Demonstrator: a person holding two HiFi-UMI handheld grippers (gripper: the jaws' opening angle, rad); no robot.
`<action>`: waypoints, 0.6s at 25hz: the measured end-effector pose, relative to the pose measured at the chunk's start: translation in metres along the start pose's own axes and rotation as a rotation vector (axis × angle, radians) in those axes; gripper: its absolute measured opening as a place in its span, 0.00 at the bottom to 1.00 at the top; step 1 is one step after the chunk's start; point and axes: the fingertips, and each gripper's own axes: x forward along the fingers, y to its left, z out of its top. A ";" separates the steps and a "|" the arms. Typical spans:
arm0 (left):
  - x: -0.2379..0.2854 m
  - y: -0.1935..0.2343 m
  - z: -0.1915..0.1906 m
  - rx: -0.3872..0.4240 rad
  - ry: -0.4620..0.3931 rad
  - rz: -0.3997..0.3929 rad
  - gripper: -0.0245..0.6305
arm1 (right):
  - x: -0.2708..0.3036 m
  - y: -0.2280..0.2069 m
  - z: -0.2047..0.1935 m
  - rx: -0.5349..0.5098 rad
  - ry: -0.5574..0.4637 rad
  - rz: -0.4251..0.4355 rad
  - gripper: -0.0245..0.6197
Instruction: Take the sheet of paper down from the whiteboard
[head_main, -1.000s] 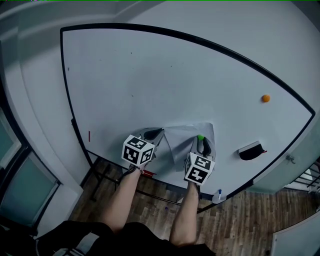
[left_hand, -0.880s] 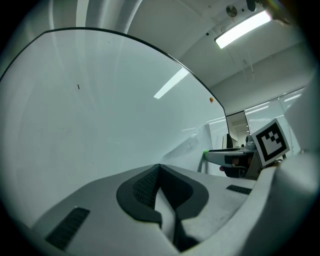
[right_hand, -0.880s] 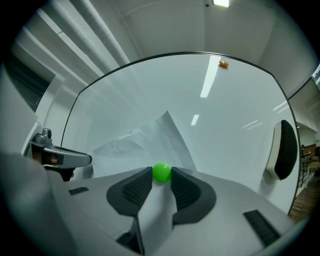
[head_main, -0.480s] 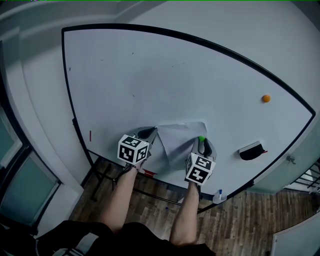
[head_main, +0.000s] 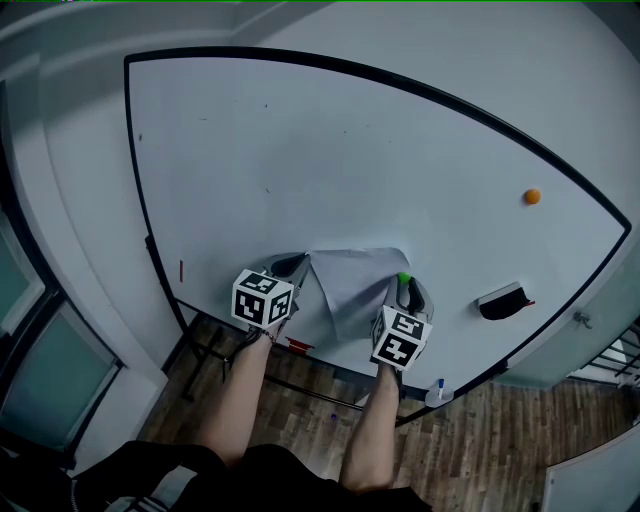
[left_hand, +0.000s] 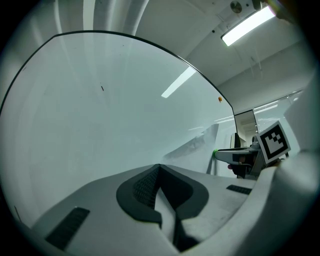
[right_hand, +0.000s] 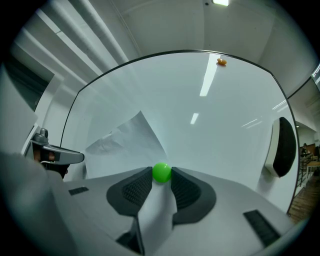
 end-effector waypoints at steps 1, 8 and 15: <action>0.000 0.000 0.000 0.001 0.000 0.001 0.06 | 0.000 0.000 0.000 0.000 0.000 0.000 0.24; 0.000 0.001 -0.003 0.010 0.003 0.016 0.06 | -0.001 -0.003 -0.002 -0.002 -0.002 0.001 0.24; -0.002 0.009 -0.008 0.002 0.002 0.048 0.06 | -0.001 -0.006 -0.007 -0.001 0.009 0.000 0.24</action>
